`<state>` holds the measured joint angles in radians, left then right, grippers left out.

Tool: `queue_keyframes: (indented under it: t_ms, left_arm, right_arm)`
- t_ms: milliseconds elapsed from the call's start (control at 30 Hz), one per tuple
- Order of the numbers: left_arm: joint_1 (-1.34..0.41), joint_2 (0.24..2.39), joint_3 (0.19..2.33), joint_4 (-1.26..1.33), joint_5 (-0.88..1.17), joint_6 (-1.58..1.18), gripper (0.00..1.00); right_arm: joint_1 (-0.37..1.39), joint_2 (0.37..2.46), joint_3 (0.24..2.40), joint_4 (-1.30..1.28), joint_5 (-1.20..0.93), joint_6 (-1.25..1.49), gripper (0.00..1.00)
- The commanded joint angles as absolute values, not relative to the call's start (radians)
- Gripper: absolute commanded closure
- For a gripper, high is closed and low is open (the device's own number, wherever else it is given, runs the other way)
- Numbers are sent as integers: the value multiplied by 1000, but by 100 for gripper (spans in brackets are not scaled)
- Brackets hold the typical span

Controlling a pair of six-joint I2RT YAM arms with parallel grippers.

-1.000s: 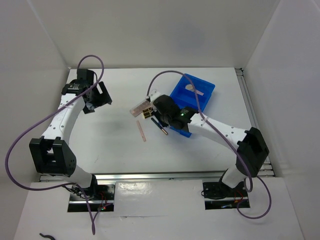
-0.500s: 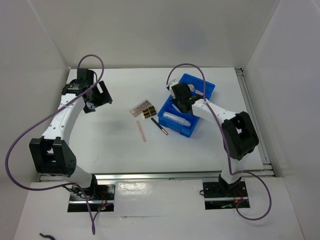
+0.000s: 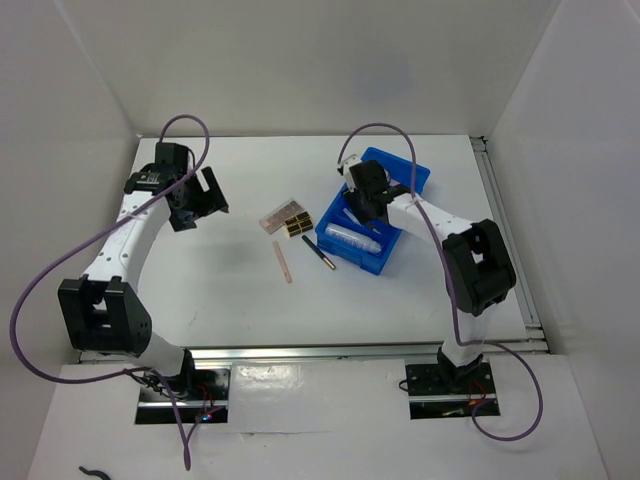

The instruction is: Organize the makeup

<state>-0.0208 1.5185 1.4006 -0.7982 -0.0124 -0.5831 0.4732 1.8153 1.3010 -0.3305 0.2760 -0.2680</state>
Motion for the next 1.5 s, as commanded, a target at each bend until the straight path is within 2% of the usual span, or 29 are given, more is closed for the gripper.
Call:
queue_keyframes:
  t_ms: [0, 133, 267, 333, 467, 500, 533, 667, 800, 1033, 1167, 1200, 1300, 1333, 1467]
  left_arm:
    - [-26, 1439, 1368, -781, 21, -591, 0]
    - [-63, 1394, 1342, -781, 21, -581, 0]
    - [-83, 1352, 1298, -772, 32, -591, 0]
    - [-92, 1338, 1298, -782, 23, -615, 0]
    - [-124, 1347, 1344, -822, -11, -663, 0]
    - [-124, 1347, 1344, -822, -11, -672, 0]
    - [-124, 1336, 1344, -822, -11, -681, 0]
    - [-124, 1302, 1321, -811, -21, -681, 0]
    - [-124, 1289, 1307, -808, -41, -690, 0]
    - [-124, 1308, 1307, -830, -100, -699, 0]
    - [-124, 1308, 1330, -830, -120, -689, 0]
    - [-124, 1308, 1330, -830, -120, -680, 0]
    - [-124, 1318, 1339, -839, -129, -680, 0]
    - [-124, 1318, 1339, -839, -129, -670, 0]
    - [-124, 1327, 1348, -839, -129, -670, 0]
  right_arm:
    - [471, 1766, 1374, -328, 238, -230, 44]
    - [506, 1714, 1385, -350, 227, -190, 44]
    - [628, 1664, 1385, -370, 173, -114, 53]
    - [685, 1680, 1425, -408, 143, -50, 53]
    - [811, 1779, 1520, -489, 97, 52, 43]
    - [822, 1825, 1555, -498, 80, 70, 30]
    - [822, 1851, 1575, -517, 65, 107, 22]
    - [862, 1968, 1663, -552, 66, 153, 22]
    - [871, 2058, 1707, -566, 66, 189, 29]
    - [881, 2164, 1736, -563, 25, 207, 32]
    - [902, 2213, 1736, -554, 25, 207, 42]
    - [902, 2214, 1736, -554, 43, 216, 49]
    - [902, 2238, 1736, -554, 52, 216, 59]
    - [911, 2238, 1736, -554, 52, 216, 67]
    - [922, 2224, 1746, -589, 74, 206, 89]
